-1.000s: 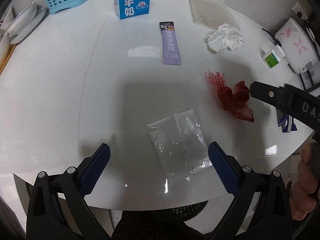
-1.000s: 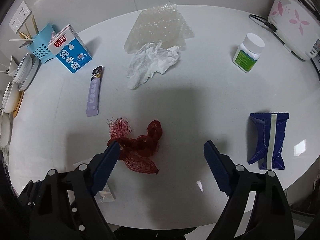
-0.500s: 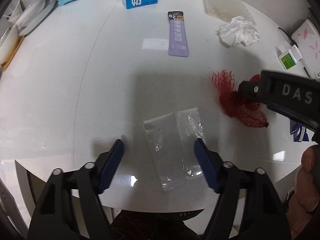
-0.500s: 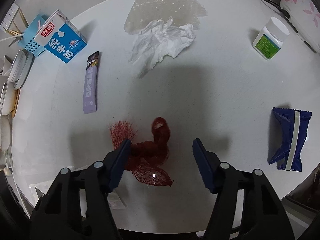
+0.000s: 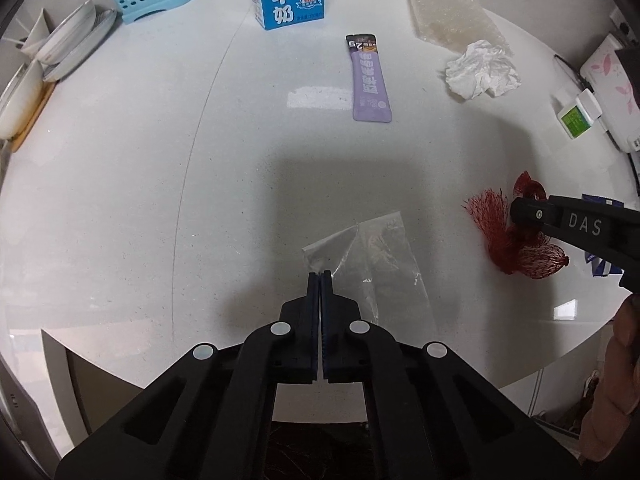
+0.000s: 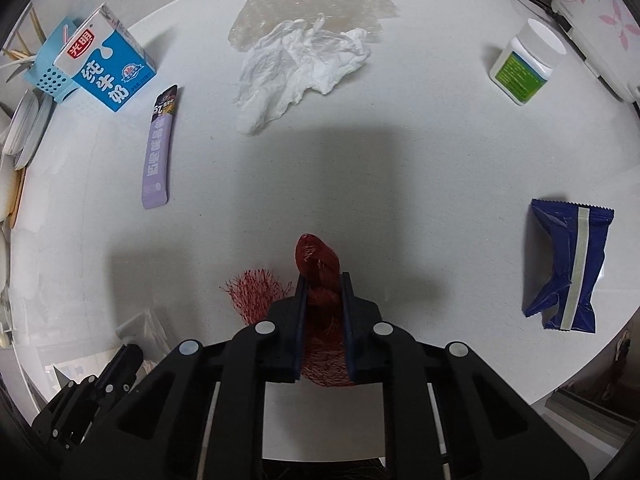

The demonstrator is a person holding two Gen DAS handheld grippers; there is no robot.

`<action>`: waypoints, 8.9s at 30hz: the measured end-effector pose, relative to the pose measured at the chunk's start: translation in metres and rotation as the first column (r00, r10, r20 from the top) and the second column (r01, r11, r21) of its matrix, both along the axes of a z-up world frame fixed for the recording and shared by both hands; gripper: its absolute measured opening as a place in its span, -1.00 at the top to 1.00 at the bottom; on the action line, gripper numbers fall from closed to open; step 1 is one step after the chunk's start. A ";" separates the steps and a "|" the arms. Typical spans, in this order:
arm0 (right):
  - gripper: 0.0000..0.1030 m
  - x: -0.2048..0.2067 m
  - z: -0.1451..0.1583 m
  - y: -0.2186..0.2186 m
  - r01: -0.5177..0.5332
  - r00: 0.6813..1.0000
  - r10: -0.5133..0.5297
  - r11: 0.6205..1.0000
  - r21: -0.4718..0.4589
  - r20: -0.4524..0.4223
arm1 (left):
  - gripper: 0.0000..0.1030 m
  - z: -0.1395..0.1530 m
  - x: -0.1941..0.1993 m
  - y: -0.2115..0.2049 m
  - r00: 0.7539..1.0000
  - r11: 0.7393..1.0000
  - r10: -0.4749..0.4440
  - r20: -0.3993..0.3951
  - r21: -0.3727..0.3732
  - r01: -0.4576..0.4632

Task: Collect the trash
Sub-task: 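Grasp the red mesh net with the right tool while the left tool grasps the clear plastic bag, then lift the red net and clear bag off the counter toward the bin, then lower both tools over the bin and open the right tool to drop the red net, then open the left tool to drop the clear plastic bag into the bin, then raise both open tools back up over the counter, then grasp the blue snack bag with the right tool while the left tool grasps the purple stick packet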

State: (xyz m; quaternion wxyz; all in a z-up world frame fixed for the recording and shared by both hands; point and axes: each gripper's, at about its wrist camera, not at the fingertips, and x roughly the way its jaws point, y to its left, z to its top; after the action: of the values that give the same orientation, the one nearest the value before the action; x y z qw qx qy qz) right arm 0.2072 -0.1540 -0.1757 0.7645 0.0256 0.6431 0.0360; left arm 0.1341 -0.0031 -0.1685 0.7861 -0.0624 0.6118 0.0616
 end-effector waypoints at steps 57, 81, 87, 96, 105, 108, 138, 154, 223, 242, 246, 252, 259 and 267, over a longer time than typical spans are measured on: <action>0.74 -0.112 0.089 -0.060 -0.045 0.960 0.039 0.999 0.017 0.278 | 1.00 0.080 -0.066 -0.014 0.980 0.998 -0.062 0.188 -0.007 0.064; 0.73 -0.186 0.075 -0.071 -0.109 0.954 0.095 0.994 0.032 0.286 | 1.00 0.071 -0.148 -0.020 0.969 0.992 -0.098 0.226 -0.051 0.112; 0.73 -0.200 0.062 -0.075 -0.120 0.957 0.105 0.992 0.038 0.271 | 1.00 0.059 -0.160 -0.020 0.970 0.991 -0.110 0.217 -0.049 0.123; 0.73 -0.215 0.047 -0.078 -0.135 0.959 0.123 0.990 0.029 0.256 | 1.00 0.039 -0.170 -0.025 0.972 0.990 -0.125 0.201 -0.045 0.136; 0.73 -0.229 0.022 -0.075 -0.173 0.952 0.159 0.984 0.034 0.261 | 1.00 0.017 -0.181 -0.027 0.969 0.988 -0.138 0.204 -0.044 0.150; 0.73 -0.232 0.013 -0.071 -0.188 0.951 0.174 0.982 0.030 0.257 | 1.00 0.011 -0.185 -0.027 0.969 0.987 -0.135 0.209 -0.053 0.149; 0.69 -0.241 -0.104 -0.016 -0.326 0.936 0.317 0.945 0.037 0.154 | 1.00 -0.082 -0.203 0.001 0.978 0.988 -0.146 0.151 -0.018 0.151; 0.04 -0.243 -0.143 -0.022 -0.306 0.950 0.300 0.951 0.055 0.092 | 1.00 -0.105 -0.213 -0.008 0.977 0.981 -0.192 0.091 -0.018 0.195; -0.85 -0.260 -0.064 -0.143 -0.079 0.963 0.063 0.996 0.050 0.264 | -0.89 -0.063 -0.185 -0.069 0.932 0.947 -0.296 0.210 -0.061 0.315; -0.85 -0.209 0.064 -0.133 -0.054 0.926 0.022 0.996 0.074 0.378 | -0.88 0.073 -0.137 -0.024 0.938 0.988 -0.127 0.321 -0.044 0.149; -0.85 -0.193 0.083 -0.133 -0.053 0.913 0.033 0.998 0.038 0.407 | -0.88 0.092 -0.123 -0.014 0.940 0.991 -0.100 0.326 -0.050 0.122; -0.85 -0.161 0.099 -0.139 -0.028 0.910 0.026 1.000 -0.002 0.415 | -0.88 0.108 -0.095 -0.004 0.946 0.996 -0.070 0.316 -0.034 0.085; -0.85 -0.125 0.103 -0.146 -0.004 0.918 0.014 1.000 -0.026 0.396 | -0.88 0.113 -0.061 0.000 0.958 0.997 -0.069 0.280 -0.002 0.073; -0.85 -0.088 0.103 -0.150 0.043 0.924 -0.020 0.998 -0.051 0.382 | -0.88 0.108 -0.018 0.011 0.969 0.997 -0.066 0.236 -0.019 0.072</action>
State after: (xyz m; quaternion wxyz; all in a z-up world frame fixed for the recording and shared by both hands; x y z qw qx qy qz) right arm 0.1196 -0.3039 -0.0724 0.8757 0.0062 0.4827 0.0092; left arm 0.1161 0.0077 -0.0603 0.8539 -0.0589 0.5168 0.0179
